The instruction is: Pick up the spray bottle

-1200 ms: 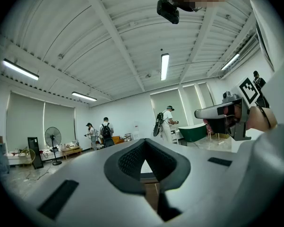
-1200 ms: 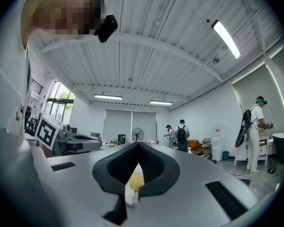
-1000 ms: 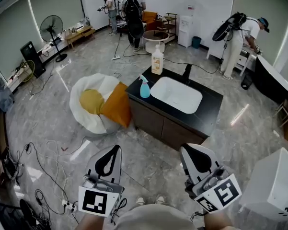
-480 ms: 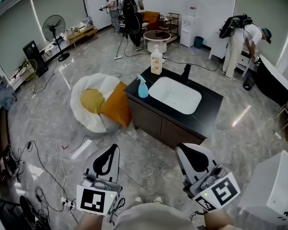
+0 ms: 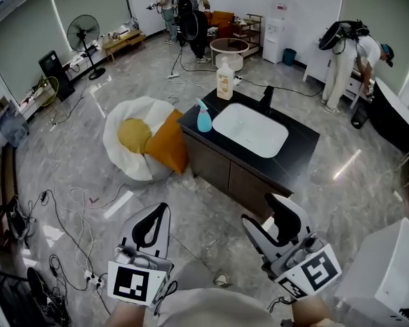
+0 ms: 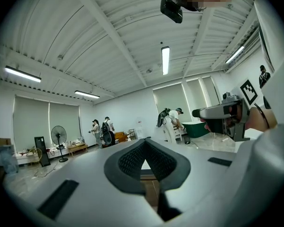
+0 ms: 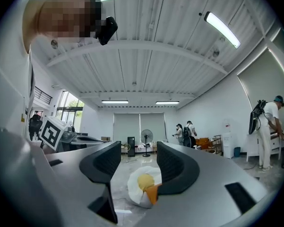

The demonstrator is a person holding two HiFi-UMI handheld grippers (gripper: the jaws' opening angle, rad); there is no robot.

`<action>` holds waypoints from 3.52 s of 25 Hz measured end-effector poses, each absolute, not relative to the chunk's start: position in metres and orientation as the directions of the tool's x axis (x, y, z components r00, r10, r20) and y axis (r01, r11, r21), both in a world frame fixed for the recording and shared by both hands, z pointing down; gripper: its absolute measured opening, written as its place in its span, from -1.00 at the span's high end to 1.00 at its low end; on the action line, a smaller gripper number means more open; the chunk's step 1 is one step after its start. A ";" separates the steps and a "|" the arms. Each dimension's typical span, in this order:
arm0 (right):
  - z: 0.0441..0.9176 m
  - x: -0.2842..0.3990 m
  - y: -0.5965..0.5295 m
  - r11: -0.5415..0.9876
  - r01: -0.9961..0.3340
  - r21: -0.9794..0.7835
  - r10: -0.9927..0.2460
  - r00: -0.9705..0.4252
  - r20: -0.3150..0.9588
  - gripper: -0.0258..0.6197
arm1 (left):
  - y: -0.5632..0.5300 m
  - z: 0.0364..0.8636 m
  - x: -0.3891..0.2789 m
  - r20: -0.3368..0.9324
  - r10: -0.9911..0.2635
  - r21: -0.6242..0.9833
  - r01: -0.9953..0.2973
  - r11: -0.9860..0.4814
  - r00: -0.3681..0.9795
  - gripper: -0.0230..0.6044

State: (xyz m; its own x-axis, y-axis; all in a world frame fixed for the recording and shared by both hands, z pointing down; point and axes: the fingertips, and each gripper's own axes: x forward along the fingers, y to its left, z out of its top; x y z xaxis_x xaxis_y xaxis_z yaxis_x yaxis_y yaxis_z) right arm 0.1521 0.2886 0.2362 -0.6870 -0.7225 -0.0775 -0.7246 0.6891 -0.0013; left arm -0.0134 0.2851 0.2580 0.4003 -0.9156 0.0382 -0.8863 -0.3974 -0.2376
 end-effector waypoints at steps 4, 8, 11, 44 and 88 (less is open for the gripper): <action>0.239 0.154 0.282 0.694 -0.720 -0.001 -0.717 -0.692 -0.084 0.11 | 0.280 0.262 -0.013 0.041 -0.920 -0.239 -0.890 -0.389 0.391 0.87; 0.249 0.158 0.270 0.694 -0.720 0.002 -0.718 -0.692 -0.077 0.12 | 0.264 0.266 -0.012 0.026 -0.917 -0.230 -0.890 -0.392 0.398 0.87; 0.259 0.156 0.258 0.690 -0.723 0.004 -0.721 -0.689 -0.071 0.12 | 0.252 0.272 -0.014 0.013 -0.915 -0.243 -0.886 -0.395 0.404 0.87; 0.297 0.013 -0.109 0.608 -0.793 -0.019 -0.791 -0.608 0.061 0.17 | -0.110 0.288 -0.126 0.039 -0.832 -0.184 -0.814 -0.550 0.553 0.87; 0.438 0.020 -0.340 0.589 -0.802 -0.096 -0.742 -0.585 0.327 0.06 | -0.317 0.415 -0.092 0.289 -0.746 -0.090 -0.758 -0.646 0.600 0.87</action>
